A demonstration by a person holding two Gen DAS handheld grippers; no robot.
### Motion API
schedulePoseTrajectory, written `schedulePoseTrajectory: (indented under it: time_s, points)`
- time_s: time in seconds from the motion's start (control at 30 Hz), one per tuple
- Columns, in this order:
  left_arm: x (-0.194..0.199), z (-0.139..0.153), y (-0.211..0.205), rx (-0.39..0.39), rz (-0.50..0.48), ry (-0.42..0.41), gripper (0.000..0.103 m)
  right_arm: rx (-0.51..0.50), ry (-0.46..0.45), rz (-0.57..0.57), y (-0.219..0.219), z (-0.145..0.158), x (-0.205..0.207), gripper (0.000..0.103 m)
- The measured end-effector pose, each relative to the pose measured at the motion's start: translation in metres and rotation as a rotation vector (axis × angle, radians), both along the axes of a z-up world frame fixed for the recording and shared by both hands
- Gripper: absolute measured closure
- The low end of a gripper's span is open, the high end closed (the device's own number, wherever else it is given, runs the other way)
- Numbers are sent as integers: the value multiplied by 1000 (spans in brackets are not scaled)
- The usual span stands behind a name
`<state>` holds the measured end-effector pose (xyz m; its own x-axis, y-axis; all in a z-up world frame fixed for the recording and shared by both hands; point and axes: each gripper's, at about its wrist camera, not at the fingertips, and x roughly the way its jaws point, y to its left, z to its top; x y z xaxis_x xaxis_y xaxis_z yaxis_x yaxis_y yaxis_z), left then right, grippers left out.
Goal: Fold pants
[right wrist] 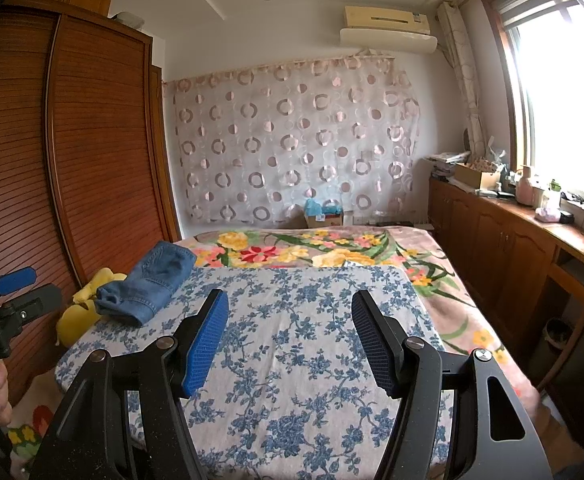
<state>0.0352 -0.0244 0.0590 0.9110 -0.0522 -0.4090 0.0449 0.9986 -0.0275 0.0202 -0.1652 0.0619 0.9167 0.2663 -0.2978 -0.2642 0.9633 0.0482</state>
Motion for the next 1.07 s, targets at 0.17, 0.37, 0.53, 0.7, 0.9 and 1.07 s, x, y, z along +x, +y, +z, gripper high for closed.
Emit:
schedulePoseTrajectory:
  time_s: [0.17, 0.37, 0.53, 0.7, 0.9, 1.07]
  points:
    - [0, 0, 0, 0, 0, 0, 1, 0, 0, 1, 0, 0, 0, 37]
    - [0, -1, 0, 1, 0, 0, 1, 0, 4, 1, 0, 0, 2, 37]
    - [-1, -1, 0, 0, 1, 0, 1, 2, 5, 1, -1, 0, 2, 37]
    - [-1, -1, 0, -2, 1, 0, 1, 1, 4, -1, 0, -1, 1, 37]
    - [-1, -1, 1, -2, 1, -1, 1, 0, 3, -1, 0, -1, 1, 37]
    - [-1, -1, 1, -1, 1, -1, 1, 0, 4, -1, 0, -1, 1, 37]
